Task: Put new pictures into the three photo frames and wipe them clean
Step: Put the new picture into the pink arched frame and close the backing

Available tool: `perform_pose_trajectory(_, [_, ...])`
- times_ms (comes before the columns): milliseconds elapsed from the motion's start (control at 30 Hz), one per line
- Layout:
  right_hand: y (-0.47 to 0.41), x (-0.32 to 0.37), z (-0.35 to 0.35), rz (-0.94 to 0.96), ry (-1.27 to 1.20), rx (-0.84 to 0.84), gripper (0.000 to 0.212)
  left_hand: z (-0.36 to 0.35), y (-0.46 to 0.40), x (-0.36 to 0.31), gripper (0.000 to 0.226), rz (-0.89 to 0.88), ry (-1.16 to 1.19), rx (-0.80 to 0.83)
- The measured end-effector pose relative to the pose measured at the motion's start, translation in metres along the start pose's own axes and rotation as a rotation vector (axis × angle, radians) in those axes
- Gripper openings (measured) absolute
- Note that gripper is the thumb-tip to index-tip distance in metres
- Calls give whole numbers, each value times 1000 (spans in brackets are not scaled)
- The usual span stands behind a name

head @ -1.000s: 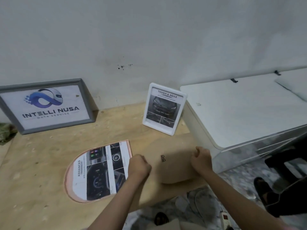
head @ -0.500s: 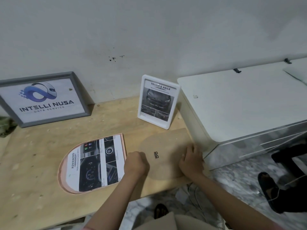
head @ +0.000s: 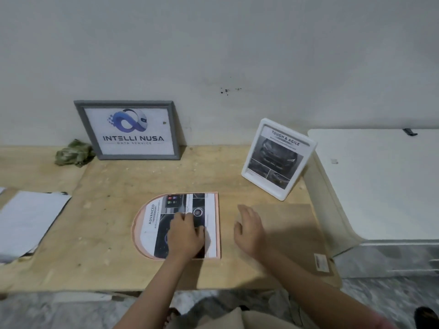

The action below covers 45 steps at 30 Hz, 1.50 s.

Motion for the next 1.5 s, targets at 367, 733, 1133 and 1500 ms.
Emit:
perform_pose_trajectory(367, [-64,63,-74,22,222,200,74,36,-51,113,82,-25,-169,267])
perform_pose_trajectory(733, [-69,64,-82,65,382,93,72,42,-59,118,94,158,-65,266])
perform_pose_trajectory(1133, [-56,77,-64,63,-9,-135,53,53,-66,127,19,225,247,106])
perform_pose_trajectory(1500, [-78,100,-68,-144,-470,-255,16,80,-73,163,19,459,752,-8])
Point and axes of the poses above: each hand's wrist, its own y-axis away from the middle knuckle, its own z-axis out of the back of the hand, x = y × z, the point moved 4 cm from there along -y, towards the middle knuckle, and after that the axes turned 2 degrees about -y, right-handed, at the moved point
